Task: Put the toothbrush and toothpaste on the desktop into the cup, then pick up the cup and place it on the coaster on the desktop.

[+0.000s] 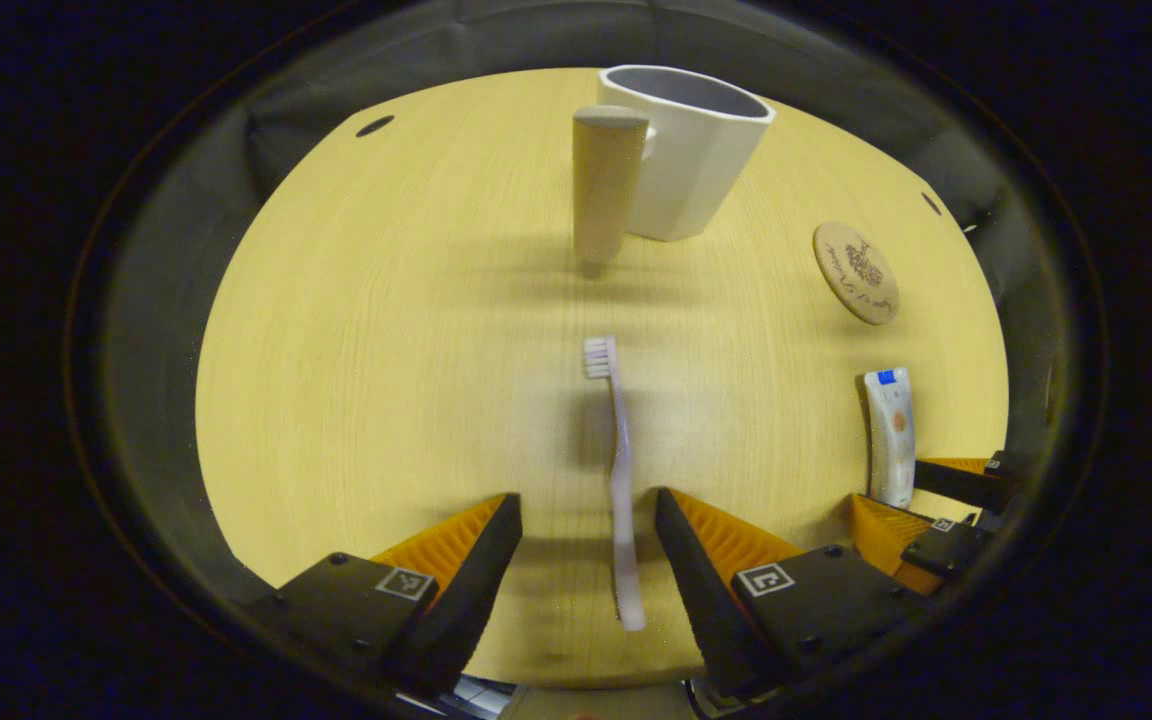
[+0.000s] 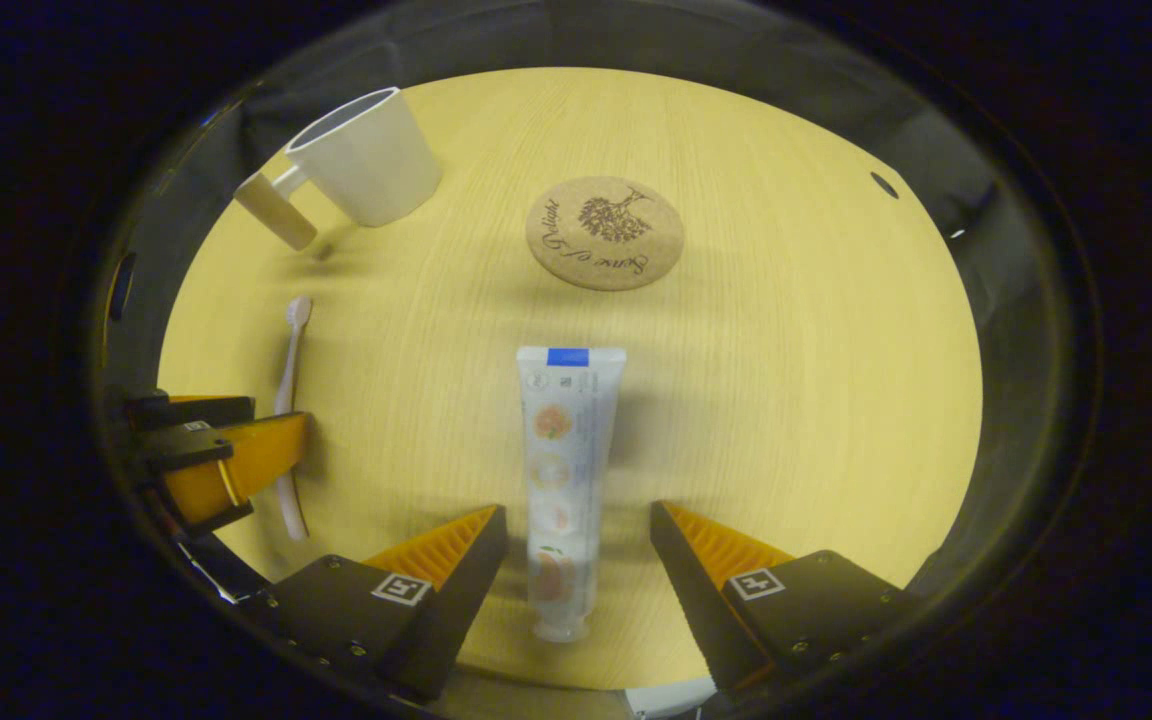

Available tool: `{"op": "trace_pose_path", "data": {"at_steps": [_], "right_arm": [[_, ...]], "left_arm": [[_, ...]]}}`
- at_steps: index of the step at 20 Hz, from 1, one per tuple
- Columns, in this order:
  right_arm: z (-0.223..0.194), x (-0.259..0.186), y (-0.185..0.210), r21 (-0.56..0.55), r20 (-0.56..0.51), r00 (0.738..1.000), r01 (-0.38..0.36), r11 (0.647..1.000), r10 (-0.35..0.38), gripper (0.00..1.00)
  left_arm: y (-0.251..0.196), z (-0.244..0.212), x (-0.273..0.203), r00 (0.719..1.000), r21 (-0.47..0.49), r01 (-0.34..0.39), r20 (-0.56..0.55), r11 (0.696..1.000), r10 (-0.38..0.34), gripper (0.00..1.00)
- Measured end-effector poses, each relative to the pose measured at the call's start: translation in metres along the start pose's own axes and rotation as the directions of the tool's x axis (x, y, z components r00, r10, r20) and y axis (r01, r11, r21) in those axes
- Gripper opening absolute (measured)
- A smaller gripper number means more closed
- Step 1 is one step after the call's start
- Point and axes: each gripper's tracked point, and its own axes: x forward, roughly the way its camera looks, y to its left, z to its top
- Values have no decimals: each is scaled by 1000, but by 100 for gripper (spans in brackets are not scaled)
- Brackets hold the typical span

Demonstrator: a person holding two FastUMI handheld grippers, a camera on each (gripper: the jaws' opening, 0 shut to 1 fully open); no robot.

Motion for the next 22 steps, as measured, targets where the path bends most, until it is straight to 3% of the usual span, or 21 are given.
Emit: {"op": "trace_pose_path", "data": {"at_steps": [5, 6, 7, 8, 9, 10, 11, 12, 14, 15, 17, 18, 22], "right_arm": [[0, 0, 1, 11, -10, 1000, 2, 1000, -2, 85], [1, -1, 0, 19, -14, 1000, 2, 1000, -2, 78], [0, 0, 0, 18, -17, 1000, 3, 1000, -3, 71], [1, -2, -1, 28, -14, 1000, 7, 1000, -7, 70], [-1, -1, 0, 31, -25, 1000, 4, 1000, -3, 54], [-3, -3, -1, 20, -37, 999, 2, 1000, -1, 37], [-4, 0, -1, 16, -43, 999, 2, 1000, -2, 38], [-6, -1, 0, 22, -53, 999, 1, 1000, 0, 42], [-11, -2, 2, 46, -76, 997, -7, 999, 11, 39], [-12, -3, 7, 48, -89, 995, -32, 998, 36, 25], [-15, -5, 11, 50, -95, 994, -51, 997, 56, 25], [-17, -5, 11, 46, -100, 993, -53, 998, 57, 25], [-22, -9, 15, 45, -106, 991, -74, 996, 79, 25]], "left_arm": [[-2, 1, -2, 1000, 0, -4, -4, 1000, 4, 92], [-4, 1, -3, 1000, 4, -1, -6, 1000, 1, 83], [-6, 3, -4, 1000, 10, 0, -8, 1000, 0, 83], [-9, 6, -5, 1000, 15, 2, -11, 1000, -2, 74], [-10, 10, -7, 1000, 16, 1, -13, 1000, -1, 69], [-12, 14, -7, 1000, 16, 0, -18, 1000, 0, 46], [-13, 20, -9, 1000, 17, -1, -25, 1000, 1, 39], [-16, 26, -3, 999, 19, -1, -33, 1000, 2, 44], [-18, 41, 1, 999, -5, -2, -32, 1000, 1, 24], [-18, 43, 3, 999, 9, -6, -32, 1000, 6, 14], [-35, 62, 4, 999, 15, -5, -39, 1000, 6, 14], [-41, 66, 3, 999, 15, -9, -36, 1000, 10, 8], [-65, 64, 18, 999, 14, 7, -47, 1000, -6, 8]]}}
